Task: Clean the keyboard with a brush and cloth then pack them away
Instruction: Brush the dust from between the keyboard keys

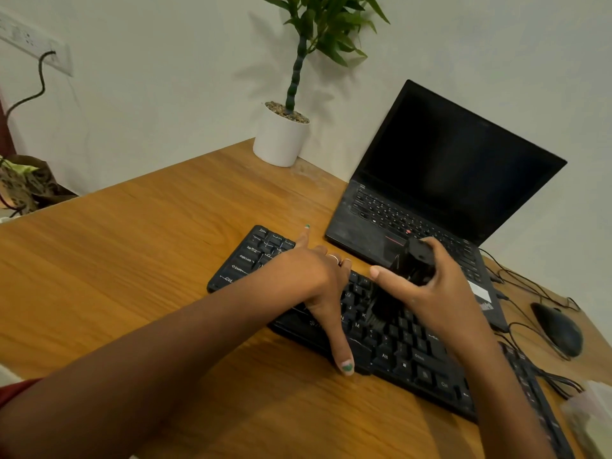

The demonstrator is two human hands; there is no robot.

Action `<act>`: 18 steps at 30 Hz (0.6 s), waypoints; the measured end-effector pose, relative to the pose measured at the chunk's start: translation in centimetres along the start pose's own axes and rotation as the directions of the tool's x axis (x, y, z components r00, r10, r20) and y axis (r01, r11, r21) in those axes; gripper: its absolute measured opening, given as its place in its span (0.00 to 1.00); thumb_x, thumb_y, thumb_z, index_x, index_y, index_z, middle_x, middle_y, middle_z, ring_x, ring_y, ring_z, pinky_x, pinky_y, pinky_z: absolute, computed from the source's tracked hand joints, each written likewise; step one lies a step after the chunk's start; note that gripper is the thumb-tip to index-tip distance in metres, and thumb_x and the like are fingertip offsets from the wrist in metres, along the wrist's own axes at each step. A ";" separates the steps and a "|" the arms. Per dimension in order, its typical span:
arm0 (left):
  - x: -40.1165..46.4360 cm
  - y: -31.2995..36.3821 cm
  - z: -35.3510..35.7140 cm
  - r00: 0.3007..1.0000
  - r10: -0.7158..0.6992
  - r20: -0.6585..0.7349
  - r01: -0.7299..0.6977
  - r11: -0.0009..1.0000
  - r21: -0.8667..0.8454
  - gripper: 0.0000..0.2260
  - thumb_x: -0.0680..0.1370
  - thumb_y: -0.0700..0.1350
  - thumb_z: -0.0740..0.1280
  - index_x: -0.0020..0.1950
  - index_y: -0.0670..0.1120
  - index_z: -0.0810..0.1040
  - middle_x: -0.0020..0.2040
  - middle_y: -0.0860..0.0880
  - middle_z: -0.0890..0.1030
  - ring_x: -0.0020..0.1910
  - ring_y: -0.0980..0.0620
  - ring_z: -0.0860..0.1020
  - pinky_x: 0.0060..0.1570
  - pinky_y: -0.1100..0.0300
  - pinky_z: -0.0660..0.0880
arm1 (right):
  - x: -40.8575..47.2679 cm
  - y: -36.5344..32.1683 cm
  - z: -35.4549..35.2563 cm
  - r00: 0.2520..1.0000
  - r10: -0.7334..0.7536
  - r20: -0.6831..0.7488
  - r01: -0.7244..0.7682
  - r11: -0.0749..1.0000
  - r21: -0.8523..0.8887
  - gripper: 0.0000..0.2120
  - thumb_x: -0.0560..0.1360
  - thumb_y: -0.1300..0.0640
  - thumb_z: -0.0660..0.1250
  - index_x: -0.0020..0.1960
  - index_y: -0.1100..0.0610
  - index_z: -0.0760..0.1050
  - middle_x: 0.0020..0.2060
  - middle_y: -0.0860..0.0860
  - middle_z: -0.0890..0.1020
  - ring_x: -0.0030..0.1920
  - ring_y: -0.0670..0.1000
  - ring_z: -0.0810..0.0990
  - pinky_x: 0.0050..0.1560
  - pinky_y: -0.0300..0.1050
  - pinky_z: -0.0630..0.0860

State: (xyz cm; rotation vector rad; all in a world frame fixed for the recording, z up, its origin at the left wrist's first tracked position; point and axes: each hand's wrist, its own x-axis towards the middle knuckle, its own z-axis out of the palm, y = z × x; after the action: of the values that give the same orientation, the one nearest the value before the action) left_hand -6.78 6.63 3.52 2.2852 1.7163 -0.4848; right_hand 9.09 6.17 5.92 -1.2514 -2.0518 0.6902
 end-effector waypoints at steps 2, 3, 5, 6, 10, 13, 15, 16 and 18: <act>0.1 0.0 0.0 1.000 0.002 -0.001 -0.002 1.000 0.006 0.62 0.62 0.76 0.67 0.79 0.45 0.36 0.80 0.44 0.45 0.78 0.42 0.42 0.69 0.33 0.32 | -0.2 0.0 0.0 0.998 0.004 0.068 -0.005 1.000 0.012 0.20 0.63 0.45 0.74 0.49 0.46 0.69 0.39 0.46 0.78 0.39 0.38 0.79 0.34 0.31 0.75; 0.1 0.0 0.1 1.000 0.003 -0.001 -0.003 1.000 0.009 0.62 0.62 0.76 0.67 0.79 0.44 0.36 0.80 0.44 0.46 0.78 0.42 0.42 0.69 0.33 0.32 | -0.5 -0.2 -0.1 0.988 0.014 0.157 -0.025 0.998 0.066 0.22 0.61 0.44 0.74 0.50 0.48 0.71 0.41 0.47 0.79 0.41 0.42 0.80 0.36 0.34 0.76; 0.0 -0.1 0.1 1.000 0.009 -0.002 -0.008 1.000 0.012 0.62 0.62 0.76 0.67 0.79 0.44 0.37 0.80 0.43 0.47 0.78 0.41 0.42 0.69 0.33 0.32 | -0.7 -0.6 -0.1 0.967 0.024 0.252 -0.055 0.992 0.116 0.25 0.57 0.43 0.74 0.50 0.50 0.72 0.41 0.47 0.81 0.44 0.46 0.81 0.37 0.38 0.78; 0.0 -0.1 0.1 1.000 0.008 -0.001 -0.008 1.000 0.012 0.62 0.62 0.76 0.67 0.79 0.44 0.37 0.80 0.43 0.47 0.78 0.41 0.42 0.69 0.33 0.31 | -0.6 -0.4 -0.2 0.977 0.035 0.211 -0.056 0.994 0.094 0.26 0.57 0.42 0.74 0.51 0.49 0.71 0.41 0.46 0.80 0.44 0.47 0.81 0.38 0.38 0.77; 0.1 -0.1 0.0 1.000 0.006 0.003 -0.006 1.000 0.004 0.62 0.62 0.75 0.67 0.79 0.44 0.36 0.80 0.43 0.46 0.78 0.41 0.42 0.69 0.33 0.32 | -0.7 -0.2 -0.4 0.993 0.054 0.106 -0.056 0.998 0.009 0.29 0.59 0.40 0.74 0.55 0.46 0.69 0.45 0.41 0.77 0.46 0.43 0.77 0.41 0.35 0.73; 0.0 -0.1 0.0 1.000 0.015 0.001 -0.015 1.000 0.003 0.61 0.63 0.75 0.67 0.79 0.44 0.37 0.80 0.42 0.48 0.78 0.41 0.43 0.69 0.32 0.33 | -1.6 -1.2 0.6 0.971 -0.053 0.234 0.011 0.984 0.177 0.22 0.59 0.44 0.77 0.49 0.49 0.73 0.43 0.46 0.82 0.43 0.45 0.82 0.38 0.38 0.79; -0.1 -0.1 0.0 1.000 0.023 -0.003 -0.023 1.000 -0.011 0.60 0.63 0.74 0.67 0.79 0.45 0.38 0.80 0.43 0.48 0.78 0.41 0.44 0.70 0.32 0.34 | -1.7 -1.1 1.3 0.985 -0.111 0.135 0.092 0.986 0.141 0.21 0.60 0.46 0.75 0.49 0.50 0.72 0.43 0.47 0.82 0.43 0.44 0.82 0.40 0.39 0.80; -0.1 -0.1 0.0 1.000 0.023 -0.004 -0.023 1.000 -0.012 0.60 0.63 0.75 0.67 0.79 0.45 0.39 0.80 0.43 0.48 0.78 0.41 0.43 0.70 0.32 0.34 | -1.6 -0.9 1.4 0.987 -0.123 0.108 0.110 0.987 0.118 0.21 0.60 0.46 0.74 0.49 0.50 0.72 0.43 0.47 0.82 0.43 0.44 0.82 0.41 0.39 0.80; 0.1 -0.1 0.1 1.000 0.014 -0.002 -0.014 1.000 0.008 0.61 0.62 0.75 0.67 0.79 0.45 0.38 0.80 0.43 0.47 0.78 0.41 0.43 0.70 0.32 0.34 | -1.5 -0.5 0.6 0.981 -0.100 0.167 0.087 0.993 0.083 0.23 0.60 0.43 0.76 0.49 0.49 0.71 0.43 0.47 0.82 0.44 0.45 0.82 0.42 0.41 0.80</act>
State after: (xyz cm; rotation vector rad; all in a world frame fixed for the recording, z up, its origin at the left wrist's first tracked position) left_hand -6.88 6.71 3.42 2.3023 1.7007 -0.4879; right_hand 8.87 4.54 5.51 -1.0774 -2.1861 0.8484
